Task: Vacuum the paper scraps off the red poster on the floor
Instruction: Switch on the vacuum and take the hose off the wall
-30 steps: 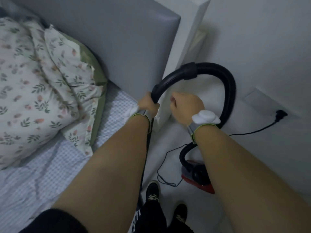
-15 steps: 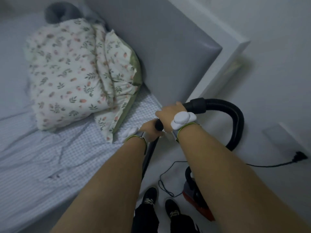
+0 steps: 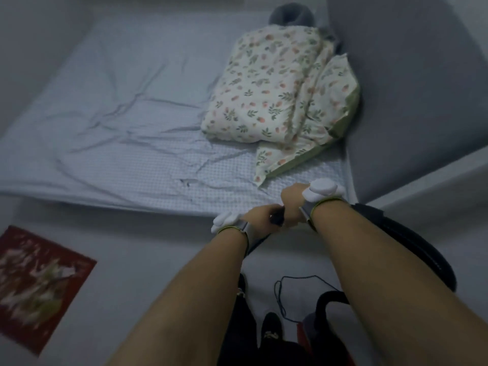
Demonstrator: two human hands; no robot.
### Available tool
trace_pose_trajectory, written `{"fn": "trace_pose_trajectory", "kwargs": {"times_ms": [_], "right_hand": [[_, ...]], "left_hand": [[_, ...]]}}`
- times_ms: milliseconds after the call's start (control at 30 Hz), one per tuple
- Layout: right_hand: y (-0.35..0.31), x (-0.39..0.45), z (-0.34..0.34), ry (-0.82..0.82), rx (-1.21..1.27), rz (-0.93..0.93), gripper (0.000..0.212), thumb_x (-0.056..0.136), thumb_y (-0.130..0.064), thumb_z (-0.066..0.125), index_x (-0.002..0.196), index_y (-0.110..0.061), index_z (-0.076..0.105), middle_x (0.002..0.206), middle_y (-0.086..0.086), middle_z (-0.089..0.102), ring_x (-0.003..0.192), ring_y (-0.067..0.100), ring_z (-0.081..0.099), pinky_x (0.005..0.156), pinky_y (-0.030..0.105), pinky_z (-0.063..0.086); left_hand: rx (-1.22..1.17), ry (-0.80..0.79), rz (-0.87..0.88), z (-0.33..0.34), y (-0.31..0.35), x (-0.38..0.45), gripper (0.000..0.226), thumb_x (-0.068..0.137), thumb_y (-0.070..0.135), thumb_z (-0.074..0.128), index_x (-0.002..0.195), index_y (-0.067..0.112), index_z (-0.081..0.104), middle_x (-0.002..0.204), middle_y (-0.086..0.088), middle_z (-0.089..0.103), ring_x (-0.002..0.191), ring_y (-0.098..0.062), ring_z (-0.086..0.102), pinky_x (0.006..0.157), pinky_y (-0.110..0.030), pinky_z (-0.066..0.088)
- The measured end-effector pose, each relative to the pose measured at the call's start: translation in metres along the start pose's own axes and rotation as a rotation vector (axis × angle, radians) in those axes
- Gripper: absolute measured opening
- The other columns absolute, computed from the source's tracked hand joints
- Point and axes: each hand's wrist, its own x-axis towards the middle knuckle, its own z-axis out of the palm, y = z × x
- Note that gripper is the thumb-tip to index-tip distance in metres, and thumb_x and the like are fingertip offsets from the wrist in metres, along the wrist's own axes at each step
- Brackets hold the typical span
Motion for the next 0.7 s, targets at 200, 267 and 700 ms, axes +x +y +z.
{"fn": "trace_pose_trajectory", "kwargs": {"times_ms": [200,267,700], "right_hand": [[-0.091,-0.012,0.022,-0.117,-0.252,-0.184,0.033,0.099,-0.018,0.054,0.067,-0.014,0.046,0.061,0.003,0.042,0.049,0.013,0.034,0.046,0.021,0.034],[-0.128,-0.013,0.031,-0.119,-0.276,-0.223,0.032,0.096,-0.02,0.056,0.066,-0.015,0.044,0.062,0.003,0.044,0.049,0.014,0.036,0.045,0.025,0.033],[-0.315,-0.027,0.078,-0.175,-0.259,-0.414,0.026,0.091,-0.023,0.055,0.066,-0.013,0.056,0.067,0.006,0.063,0.061,0.022,0.063,0.064,0.031,0.057]], "left_hand": [[-0.01,0.196,-0.165,0.009,-0.071,-0.057,0.04,0.093,0.013,0.059,0.132,0.019,0.056,0.126,-0.015,0.054,0.114,-0.038,0.054,0.097,-0.045,0.045],[-0.06,0.253,-0.296,0.015,-0.106,-0.08,0.043,0.098,0.018,0.051,0.139,0.032,0.048,0.13,-0.014,0.045,0.115,-0.039,0.05,0.1,-0.046,0.043],[-0.588,0.492,-0.528,-0.008,-0.246,-0.182,0.046,0.101,0.011,0.027,0.138,0.025,0.051,0.135,-0.012,0.058,0.121,-0.035,0.055,0.097,-0.037,0.047]]}}
